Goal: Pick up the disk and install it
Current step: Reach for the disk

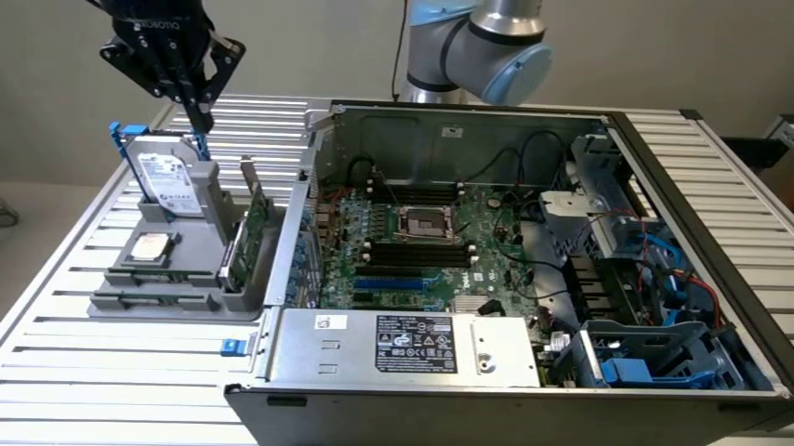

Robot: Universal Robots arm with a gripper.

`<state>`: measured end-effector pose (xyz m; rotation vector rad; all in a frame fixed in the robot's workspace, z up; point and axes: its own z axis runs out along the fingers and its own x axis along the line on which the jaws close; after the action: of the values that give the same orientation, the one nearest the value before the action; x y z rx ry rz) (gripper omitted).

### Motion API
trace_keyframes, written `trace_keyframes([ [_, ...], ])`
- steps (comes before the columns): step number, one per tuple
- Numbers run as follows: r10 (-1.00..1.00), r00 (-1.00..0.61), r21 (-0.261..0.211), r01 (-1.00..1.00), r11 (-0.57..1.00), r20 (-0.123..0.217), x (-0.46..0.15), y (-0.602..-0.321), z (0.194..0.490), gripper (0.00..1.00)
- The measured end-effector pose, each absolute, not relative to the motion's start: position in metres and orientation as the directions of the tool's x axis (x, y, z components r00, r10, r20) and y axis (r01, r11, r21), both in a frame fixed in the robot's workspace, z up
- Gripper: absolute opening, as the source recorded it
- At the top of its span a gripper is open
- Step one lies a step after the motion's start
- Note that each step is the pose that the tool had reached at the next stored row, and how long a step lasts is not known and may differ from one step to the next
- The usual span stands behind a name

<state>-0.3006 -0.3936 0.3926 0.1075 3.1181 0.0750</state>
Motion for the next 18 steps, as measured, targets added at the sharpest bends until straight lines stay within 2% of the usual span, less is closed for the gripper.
trace_keyframes([
  [18,0.069,-0.997,0.048,0.068,0.996,-0.019,-0.366,-0.343,0.392,0.11],
])
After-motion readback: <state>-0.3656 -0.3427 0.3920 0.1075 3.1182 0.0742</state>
